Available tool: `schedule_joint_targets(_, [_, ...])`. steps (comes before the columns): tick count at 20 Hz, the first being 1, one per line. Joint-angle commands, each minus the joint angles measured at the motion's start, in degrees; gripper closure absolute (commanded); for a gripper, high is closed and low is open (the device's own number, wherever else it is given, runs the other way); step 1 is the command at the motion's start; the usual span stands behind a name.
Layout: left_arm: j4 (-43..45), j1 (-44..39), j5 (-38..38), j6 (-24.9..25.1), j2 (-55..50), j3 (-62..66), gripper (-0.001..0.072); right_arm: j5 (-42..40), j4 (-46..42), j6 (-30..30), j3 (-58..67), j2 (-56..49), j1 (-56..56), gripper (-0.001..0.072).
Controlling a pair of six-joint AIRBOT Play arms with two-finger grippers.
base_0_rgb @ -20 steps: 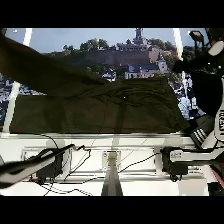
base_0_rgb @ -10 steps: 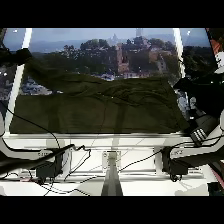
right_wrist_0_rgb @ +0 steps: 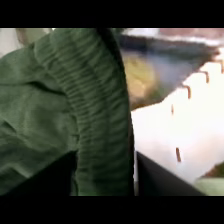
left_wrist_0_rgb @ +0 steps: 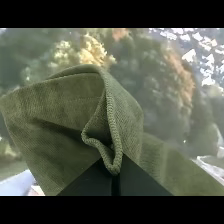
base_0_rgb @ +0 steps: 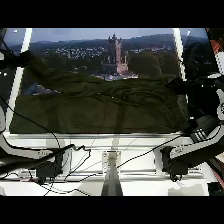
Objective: Fold the clothes and pants, and hang the long-sleeved shirts on hangers.
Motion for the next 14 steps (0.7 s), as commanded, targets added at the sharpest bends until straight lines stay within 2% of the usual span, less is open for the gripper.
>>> schedule_joint_targets(1, [-0.3,0.0,-0.6,0.0,-1.1,0.0,0.0690,-1.3,2.8,-1.8,0.0,-0.7,2.9,0.0441])
schedule_joint_targets(2, [-0.4,0.0,-0.6,0.0,-1.1,0.0,0.0690,-2.5,2.8,-3.6,0.2,-0.5,4.1,0.0629])
schedule_joint_targets(3, [-0.4,0.0,-0.6,0.0,-0.9,0.2,0.0690,-2.8,2.8,-5.7,0.9,-0.4,5.0,0.0679])
schedule_joint_targets(6, [0.3,1.1,-0.5,0.0,1.9,1.8,0.0690,-3.5,1.2,-6.8,4.9,0.7,5.3,0.0680])
schedule_joint_targets(10, [5.7,4.3,-0.5,0.0,7.7,3.9,0.0691,-9.7,-4.3,-2.6,6.8,5.1,1.6,0.0680])
schedule_joint_targets(14, [6.2,5.8,-0.6,0.0,9.5,3.8,0.0690,-10.5,-6.3,-1.0,6.8,6.6,-2.0,0.0680])
